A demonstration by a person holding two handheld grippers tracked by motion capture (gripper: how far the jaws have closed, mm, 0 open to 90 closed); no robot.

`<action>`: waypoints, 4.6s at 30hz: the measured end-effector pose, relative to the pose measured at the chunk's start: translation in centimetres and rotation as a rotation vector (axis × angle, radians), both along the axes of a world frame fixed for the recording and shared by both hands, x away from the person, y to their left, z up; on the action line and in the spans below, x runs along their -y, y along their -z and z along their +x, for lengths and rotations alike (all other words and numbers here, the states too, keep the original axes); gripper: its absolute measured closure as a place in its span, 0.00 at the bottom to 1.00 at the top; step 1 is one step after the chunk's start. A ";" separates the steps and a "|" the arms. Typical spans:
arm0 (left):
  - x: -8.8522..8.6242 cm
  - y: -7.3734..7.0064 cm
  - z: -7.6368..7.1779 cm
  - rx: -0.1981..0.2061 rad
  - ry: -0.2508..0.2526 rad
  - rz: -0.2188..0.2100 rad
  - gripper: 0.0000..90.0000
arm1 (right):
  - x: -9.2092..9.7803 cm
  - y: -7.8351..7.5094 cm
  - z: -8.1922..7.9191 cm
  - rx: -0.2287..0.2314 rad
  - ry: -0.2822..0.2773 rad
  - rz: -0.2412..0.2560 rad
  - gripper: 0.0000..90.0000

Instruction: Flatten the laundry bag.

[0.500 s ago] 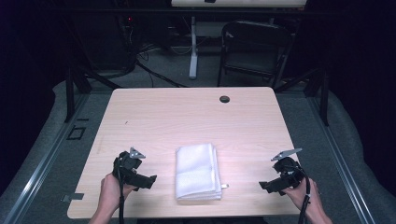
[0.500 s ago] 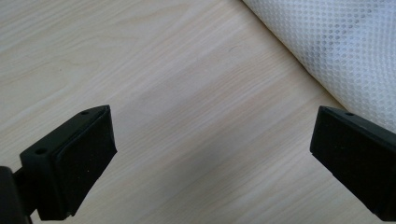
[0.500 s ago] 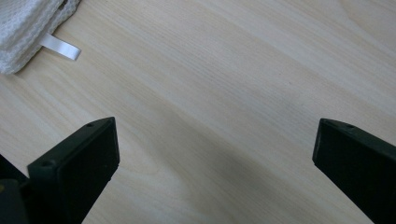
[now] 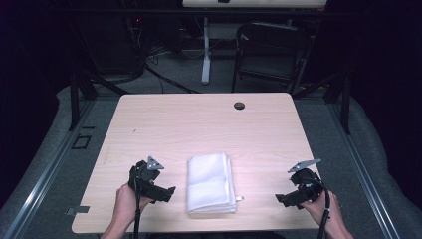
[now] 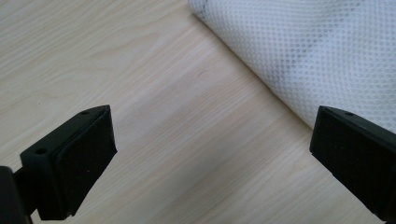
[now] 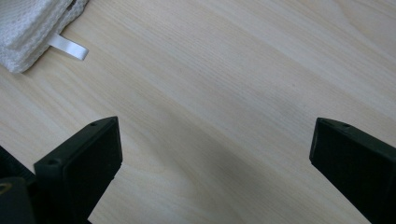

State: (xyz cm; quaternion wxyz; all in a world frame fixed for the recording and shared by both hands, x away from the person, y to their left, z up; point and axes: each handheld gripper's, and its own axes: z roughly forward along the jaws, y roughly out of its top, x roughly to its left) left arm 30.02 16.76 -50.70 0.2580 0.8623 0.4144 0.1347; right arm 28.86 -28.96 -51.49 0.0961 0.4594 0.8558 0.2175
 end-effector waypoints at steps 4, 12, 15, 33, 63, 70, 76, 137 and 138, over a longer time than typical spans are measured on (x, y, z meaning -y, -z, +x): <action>0.6 -0.1 -0.2 -0.004 0.023 -0.004 0.00 | -0.3 -0.2 -0.1 0.015 0.007 0.012 0.03; 2.8 -0.2 -0.8 -0.010 0.104 -0.026 0.00 | -0.9 0.3 0.0 -0.018 -0.014 0.034 0.04; 3.7 -0.2 -1.0 -0.006 0.134 -0.030 0.01 | -1.1 0.4 0.1 -0.026 -0.021 0.045 0.05; 8.8 1.1 -1.6 -0.013 0.331 -0.025 0.10 | -2.5 0.6 0.7 -0.045 -0.047 0.033 0.10; 13.2 4.5 -0.8 -0.071 0.536 0.130 0.45 | -4.6 1.3 0.9 -0.110 -0.133 0.045 0.13; 12.6 4.3 0.0 -0.074 0.554 0.087 0.61 | -4.9 1.7 0.9 -0.128 -0.142 0.031 0.14; 12.4 4.2 0.4 -0.078 0.556 0.061 0.75 | -5.4 1.6 0.7 -0.112 -0.146 0.054 0.15; 11.1 2.7 0.7 -0.032 0.510 -0.079 0.94 | -15.3 4.3 2.2 -0.018 -0.397 0.042 1.00; 11.0 2.6 0.7 -0.028 0.506 -0.078 0.94 | -15.2 4.1 2.3 -0.027 -0.419 0.007 1.00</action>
